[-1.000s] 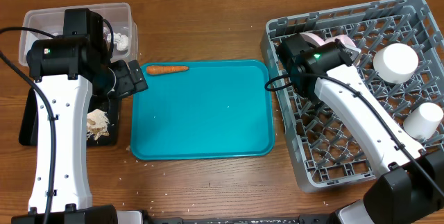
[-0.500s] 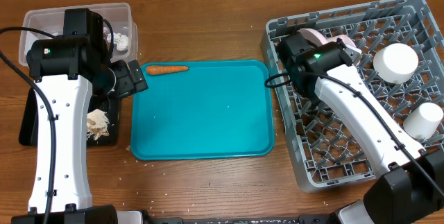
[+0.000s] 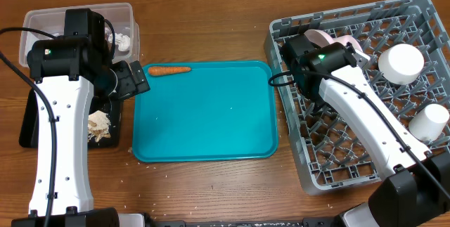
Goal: Sort waste into correct bins and load items into the dishwasher
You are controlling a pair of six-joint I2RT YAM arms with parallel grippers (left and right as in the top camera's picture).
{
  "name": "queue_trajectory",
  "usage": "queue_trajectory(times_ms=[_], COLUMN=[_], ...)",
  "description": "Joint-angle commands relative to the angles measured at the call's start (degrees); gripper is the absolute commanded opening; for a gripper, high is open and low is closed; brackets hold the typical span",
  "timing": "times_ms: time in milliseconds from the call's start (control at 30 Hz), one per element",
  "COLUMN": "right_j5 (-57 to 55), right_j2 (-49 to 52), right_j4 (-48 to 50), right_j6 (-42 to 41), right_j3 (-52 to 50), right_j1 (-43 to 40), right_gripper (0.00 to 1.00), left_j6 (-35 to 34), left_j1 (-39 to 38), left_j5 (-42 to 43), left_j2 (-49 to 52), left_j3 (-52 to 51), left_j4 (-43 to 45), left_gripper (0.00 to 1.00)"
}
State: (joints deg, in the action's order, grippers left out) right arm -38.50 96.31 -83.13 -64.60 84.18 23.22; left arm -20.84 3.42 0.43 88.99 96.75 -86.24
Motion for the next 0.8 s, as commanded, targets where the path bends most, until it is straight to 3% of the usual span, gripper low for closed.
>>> queue_trajectory(times_ms=[0, 367, 767], right_j5=[0.1, 0.1, 0.1], right_j2=[-1.6, -0.4, 2.2], right_j4=[0.2, 2.4, 4.4], right_j6=[-2.7, -4.5, -4.4], right_j3=[-0.2, -0.2, -0.2], right_j1=[-0.2, -0.2, -0.1], right_gripper=[0.04, 0.04, 0.10], left_j6=[1.1, 1.2, 1.2], left_j1=[0.2, 0.2, 0.2], left_j5=[0.2, 0.2, 0.2], left_j2=[0.0, 0.0, 0.0], left_j3=[0.5, 0.5, 0.5], left_j4=[-0.3, -0.3, -0.3], left_gripper=[1.00, 1.00, 1.00])
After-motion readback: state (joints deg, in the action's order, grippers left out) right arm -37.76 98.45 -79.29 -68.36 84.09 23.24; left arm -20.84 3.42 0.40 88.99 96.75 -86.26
